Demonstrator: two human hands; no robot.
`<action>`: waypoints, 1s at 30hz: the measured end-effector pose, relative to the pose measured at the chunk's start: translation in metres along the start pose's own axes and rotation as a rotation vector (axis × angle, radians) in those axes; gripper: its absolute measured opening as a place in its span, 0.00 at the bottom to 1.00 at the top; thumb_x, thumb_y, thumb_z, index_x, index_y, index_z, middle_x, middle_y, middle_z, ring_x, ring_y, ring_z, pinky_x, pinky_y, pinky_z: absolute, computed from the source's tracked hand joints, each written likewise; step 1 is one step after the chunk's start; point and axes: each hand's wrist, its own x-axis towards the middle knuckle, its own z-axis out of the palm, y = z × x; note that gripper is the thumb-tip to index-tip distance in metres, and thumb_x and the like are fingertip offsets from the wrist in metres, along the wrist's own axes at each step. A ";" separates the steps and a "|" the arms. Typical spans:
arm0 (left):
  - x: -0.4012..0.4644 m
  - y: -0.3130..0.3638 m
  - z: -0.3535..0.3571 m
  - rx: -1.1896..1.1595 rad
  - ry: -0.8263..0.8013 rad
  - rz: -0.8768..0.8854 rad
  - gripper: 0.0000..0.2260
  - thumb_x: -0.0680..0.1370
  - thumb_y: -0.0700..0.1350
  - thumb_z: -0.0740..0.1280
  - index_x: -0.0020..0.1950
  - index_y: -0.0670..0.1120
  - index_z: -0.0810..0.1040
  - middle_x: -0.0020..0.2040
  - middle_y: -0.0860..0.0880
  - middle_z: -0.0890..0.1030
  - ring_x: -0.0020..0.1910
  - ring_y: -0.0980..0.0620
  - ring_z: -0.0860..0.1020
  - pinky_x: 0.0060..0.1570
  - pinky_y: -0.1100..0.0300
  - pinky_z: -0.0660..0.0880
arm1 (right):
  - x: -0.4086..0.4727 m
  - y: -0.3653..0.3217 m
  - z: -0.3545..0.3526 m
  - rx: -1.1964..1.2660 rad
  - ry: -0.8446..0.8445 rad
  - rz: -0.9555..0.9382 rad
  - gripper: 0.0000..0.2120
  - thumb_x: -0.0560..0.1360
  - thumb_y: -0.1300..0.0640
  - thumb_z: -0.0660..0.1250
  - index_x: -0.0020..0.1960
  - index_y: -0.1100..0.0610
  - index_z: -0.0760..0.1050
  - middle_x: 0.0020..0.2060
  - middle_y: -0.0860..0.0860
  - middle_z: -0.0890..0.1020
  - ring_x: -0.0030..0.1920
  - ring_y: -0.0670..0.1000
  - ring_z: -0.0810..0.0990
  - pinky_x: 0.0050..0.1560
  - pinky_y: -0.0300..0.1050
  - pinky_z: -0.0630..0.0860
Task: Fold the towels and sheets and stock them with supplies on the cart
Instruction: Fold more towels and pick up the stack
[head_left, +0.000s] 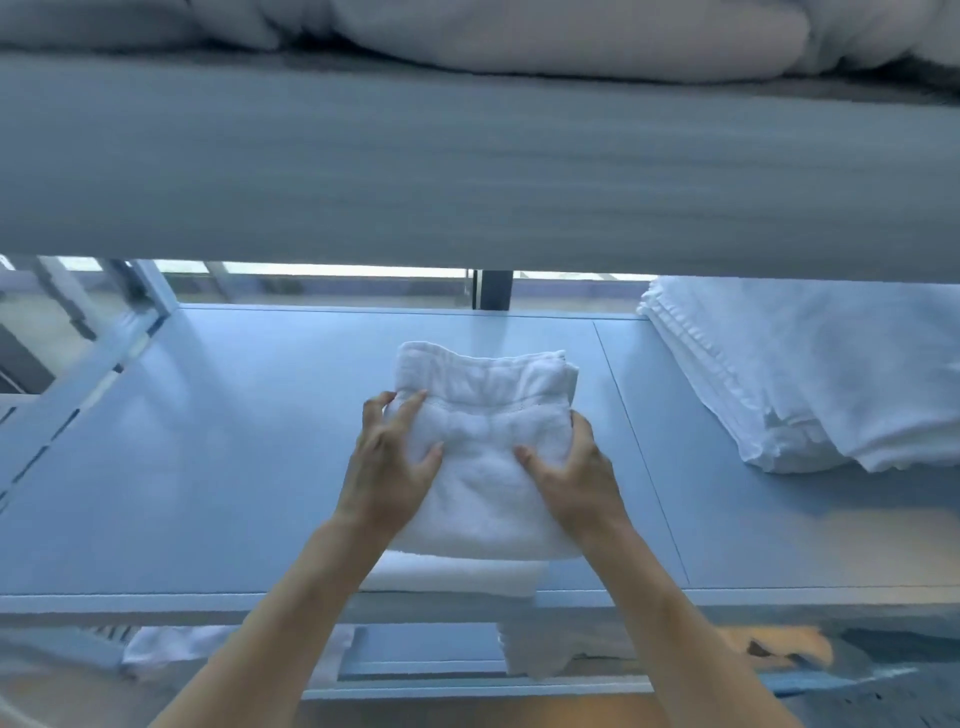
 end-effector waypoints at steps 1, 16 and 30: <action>0.000 -0.008 -0.007 -0.002 0.005 -0.007 0.29 0.77 0.49 0.73 0.78 0.55 0.69 0.74 0.50 0.61 0.67 0.48 0.75 0.60 0.56 0.74 | -0.002 -0.006 0.009 -0.001 -0.008 -0.006 0.28 0.73 0.39 0.73 0.68 0.45 0.67 0.51 0.44 0.82 0.51 0.52 0.81 0.53 0.52 0.79; -0.010 -0.073 0.010 -0.005 -0.179 -0.180 0.27 0.79 0.60 0.67 0.77 0.65 0.64 0.75 0.53 0.60 0.71 0.43 0.69 0.69 0.47 0.70 | -0.011 0.020 0.065 -0.153 -0.117 0.202 0.44 0.73 0.30 0.67 0.81 0.47 0.53 0.70 0.51 0.71 0.69 0.57 0.73 0.67 0.56 0.72; -0.017 -0.073 0.003 -0.138 -0.269 -0.435 0.39 0.77 0.65 0.68 0.79 0.71 0.46 0.67 0.47 0.77 0.60 0.44 0.76 0.57 0.53 0.72 | -0.008 0.019 0.051 0.068 -0.228 0.246 0.40 0.71 0.35 0.74 0.77 0.44 0.59 0.61 0.47 0.80 0.61 0.53 0.80 0.64 0.53 0.76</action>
